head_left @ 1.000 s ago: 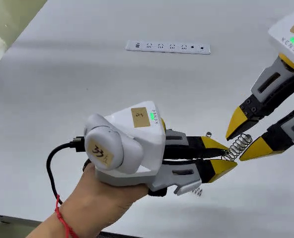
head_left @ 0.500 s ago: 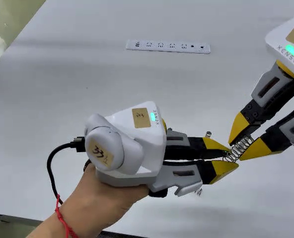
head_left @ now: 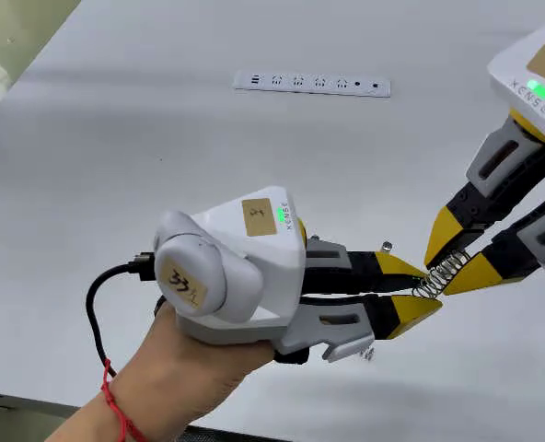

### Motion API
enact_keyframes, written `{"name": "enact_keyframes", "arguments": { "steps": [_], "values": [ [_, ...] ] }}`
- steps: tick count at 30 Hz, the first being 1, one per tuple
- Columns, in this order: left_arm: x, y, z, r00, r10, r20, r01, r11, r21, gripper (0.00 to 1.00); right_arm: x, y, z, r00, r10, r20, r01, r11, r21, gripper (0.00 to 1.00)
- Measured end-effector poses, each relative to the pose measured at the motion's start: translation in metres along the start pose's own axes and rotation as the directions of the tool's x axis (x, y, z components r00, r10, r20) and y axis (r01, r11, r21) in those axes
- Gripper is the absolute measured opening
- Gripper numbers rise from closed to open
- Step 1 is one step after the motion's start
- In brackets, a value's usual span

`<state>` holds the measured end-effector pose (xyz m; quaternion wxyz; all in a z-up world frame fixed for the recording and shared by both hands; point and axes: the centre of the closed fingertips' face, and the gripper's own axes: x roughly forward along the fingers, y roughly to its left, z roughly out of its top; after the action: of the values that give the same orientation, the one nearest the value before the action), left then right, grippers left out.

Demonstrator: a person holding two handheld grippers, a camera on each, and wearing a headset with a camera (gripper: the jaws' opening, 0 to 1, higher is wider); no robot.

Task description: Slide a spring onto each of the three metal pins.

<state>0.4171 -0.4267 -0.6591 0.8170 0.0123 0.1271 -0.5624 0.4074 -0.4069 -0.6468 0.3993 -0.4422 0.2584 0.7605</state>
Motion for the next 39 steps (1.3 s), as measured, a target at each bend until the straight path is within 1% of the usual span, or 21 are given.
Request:
{"name": "enact_keyframes", "arguments": {
  "steps": [4,9,14,20,26,39],
  "values": [
    [-0.0005,-0.0001,0.0002,1.0,0.001,0.004,-0.001,1.0,0.001,0.1,0.0001,0.0,-0.0001,1.0,0.0,-0.002,0.0,1.0,0.012,0.12],
    [-0.001,0.0003,0.0002,1.0,0.005,0.008,-0.005,1.0,0.0,0.1,0.0003,-0.0002,0.0,1.0,-0.003,-0.005,0.003,1.0,0.011,0.12],
    [-0.0016,-0.0007,0.0011,0.9998,0.001,0.018,0.0,1.0,-0.007,0.1,-0.0001,0.0008,0.0008,1.0,0.002,-0.004,-0.002,0.999,0.038,0.12],
    [-0.0014,-0.002,0.0011,0.9998,-0.003,0.021,0.003,1.0,-0.007,0.1,0.0003,0.0024,0.0026,0.9999,0.011,-0.003,-0.01,1.0,0.017,0.12],
    [-0.0014,-0.0013,0.0023,0.9997,-0.002,0.026,0.003,1.0,-0.01,0.1,-0.0001,0.0027,0.004,0.9999,0.011,0.0,-0.011,1.0,0.019,0.14],
    [-0.0009,-0.0002,0.002,0.9996,-0.001,0.027,0.001,1.0,-0.011,0.1,-0.0018,0.0018,0.0012,0.9998,0.009,-0.015,-0.009,1.0,0.016,0.13]
  ]
}}
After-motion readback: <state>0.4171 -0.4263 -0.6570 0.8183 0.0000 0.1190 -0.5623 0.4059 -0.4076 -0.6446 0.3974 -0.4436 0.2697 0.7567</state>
